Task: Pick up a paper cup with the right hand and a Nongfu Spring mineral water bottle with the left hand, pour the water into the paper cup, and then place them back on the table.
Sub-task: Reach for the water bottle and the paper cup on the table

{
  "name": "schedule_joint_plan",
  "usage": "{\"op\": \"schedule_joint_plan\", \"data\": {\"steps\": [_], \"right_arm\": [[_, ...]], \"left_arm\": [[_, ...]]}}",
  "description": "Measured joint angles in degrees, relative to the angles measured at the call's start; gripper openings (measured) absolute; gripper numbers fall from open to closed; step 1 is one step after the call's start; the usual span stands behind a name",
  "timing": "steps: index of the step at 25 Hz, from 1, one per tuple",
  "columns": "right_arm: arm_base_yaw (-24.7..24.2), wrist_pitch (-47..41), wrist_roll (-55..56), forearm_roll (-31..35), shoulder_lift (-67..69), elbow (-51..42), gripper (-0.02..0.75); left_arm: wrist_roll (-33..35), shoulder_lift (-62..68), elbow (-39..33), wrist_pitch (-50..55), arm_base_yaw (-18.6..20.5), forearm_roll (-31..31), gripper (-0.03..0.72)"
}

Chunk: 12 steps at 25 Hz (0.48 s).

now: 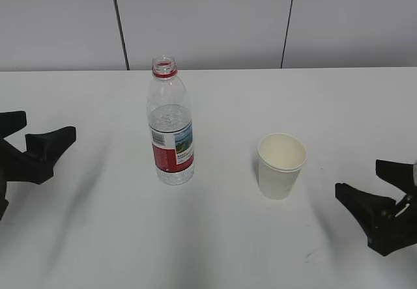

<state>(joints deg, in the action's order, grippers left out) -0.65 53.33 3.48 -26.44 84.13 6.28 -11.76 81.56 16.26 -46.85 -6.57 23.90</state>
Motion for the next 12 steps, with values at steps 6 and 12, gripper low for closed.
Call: {"op": "schedule_joint_plan", "data": {"steps": [6,12], "right_arm": [[0.00,9.46,0.00,-1.45,10.08,0.34,0.604],[0.00,11.87,-1.90,-2.46,19.51,1.10,0.604]], "left_arm": [[-0.11,1.18,0.04,-1.35,0.00,0.79,0.568],[-0.17,1.18,0.04,-1.77,0.00,0.83,0.568]]}}
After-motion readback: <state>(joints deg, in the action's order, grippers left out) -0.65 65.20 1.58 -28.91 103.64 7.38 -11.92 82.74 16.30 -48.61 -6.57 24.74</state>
